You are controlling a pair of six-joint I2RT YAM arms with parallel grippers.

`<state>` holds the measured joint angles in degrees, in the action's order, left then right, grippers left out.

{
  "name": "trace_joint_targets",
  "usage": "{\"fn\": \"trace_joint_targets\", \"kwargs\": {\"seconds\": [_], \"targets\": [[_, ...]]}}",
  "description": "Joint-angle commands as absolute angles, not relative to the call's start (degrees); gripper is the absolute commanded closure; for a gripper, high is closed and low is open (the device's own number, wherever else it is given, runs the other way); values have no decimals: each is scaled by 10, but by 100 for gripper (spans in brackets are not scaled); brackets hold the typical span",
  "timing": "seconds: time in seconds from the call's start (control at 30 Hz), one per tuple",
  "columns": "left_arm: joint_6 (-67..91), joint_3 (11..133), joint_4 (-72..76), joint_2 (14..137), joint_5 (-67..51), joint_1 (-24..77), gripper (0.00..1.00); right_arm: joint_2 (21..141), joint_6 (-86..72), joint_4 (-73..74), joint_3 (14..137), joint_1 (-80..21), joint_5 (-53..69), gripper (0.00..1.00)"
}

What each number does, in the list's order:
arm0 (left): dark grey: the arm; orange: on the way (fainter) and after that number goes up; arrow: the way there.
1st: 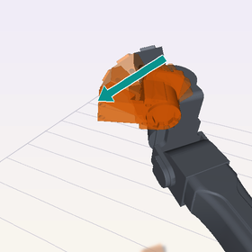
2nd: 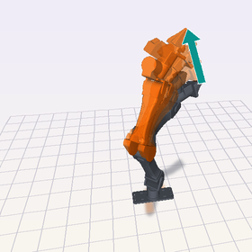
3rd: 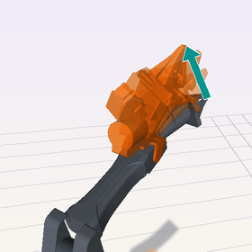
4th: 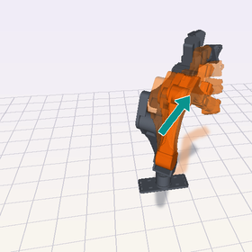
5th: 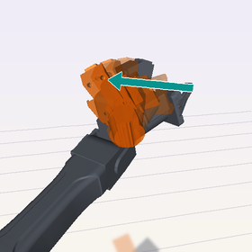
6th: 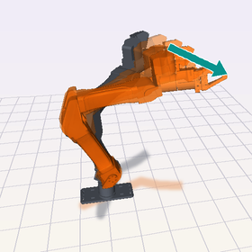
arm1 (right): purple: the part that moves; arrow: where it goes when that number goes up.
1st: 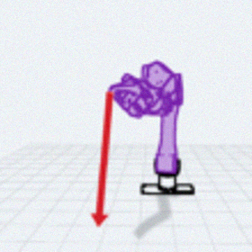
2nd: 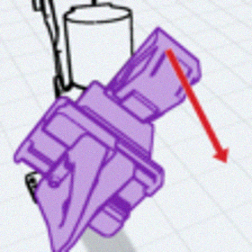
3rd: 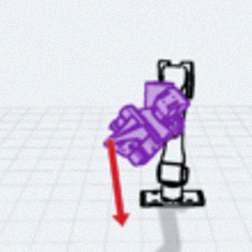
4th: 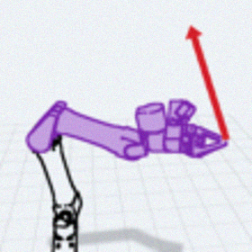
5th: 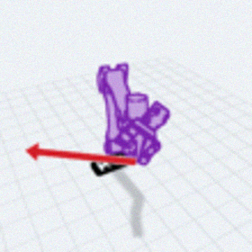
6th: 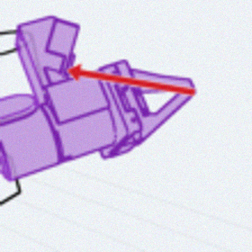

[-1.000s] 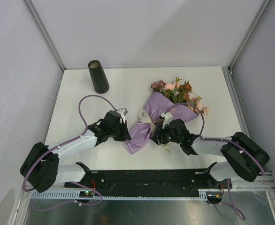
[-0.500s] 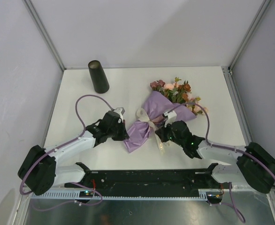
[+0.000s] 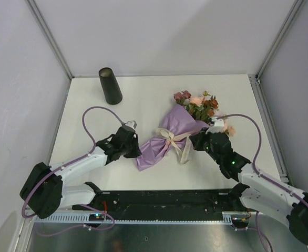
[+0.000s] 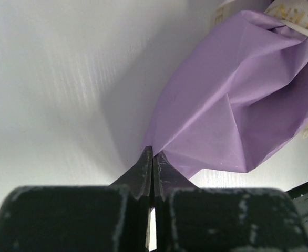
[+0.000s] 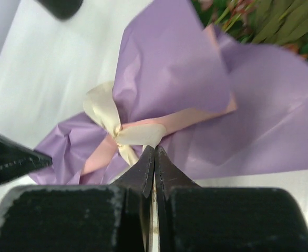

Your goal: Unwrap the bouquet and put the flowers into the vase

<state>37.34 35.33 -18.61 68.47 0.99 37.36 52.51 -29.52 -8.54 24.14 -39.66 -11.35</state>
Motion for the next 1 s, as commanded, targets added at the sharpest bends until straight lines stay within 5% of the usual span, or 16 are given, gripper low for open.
{"fn": "trace_joint_targets", "kwargs": {"seconds": [0.0,0.4,0.97], "targets": [[388,347,-196,673,52,373,100,457,-346,-27,252,-367,-185,100],[405,345,-212,671,91,374,100,406,-366,38,276,-239,-173,100],[435,345,-229,661,130,373,100,489,-399,60,435,32,-79,100]]}}
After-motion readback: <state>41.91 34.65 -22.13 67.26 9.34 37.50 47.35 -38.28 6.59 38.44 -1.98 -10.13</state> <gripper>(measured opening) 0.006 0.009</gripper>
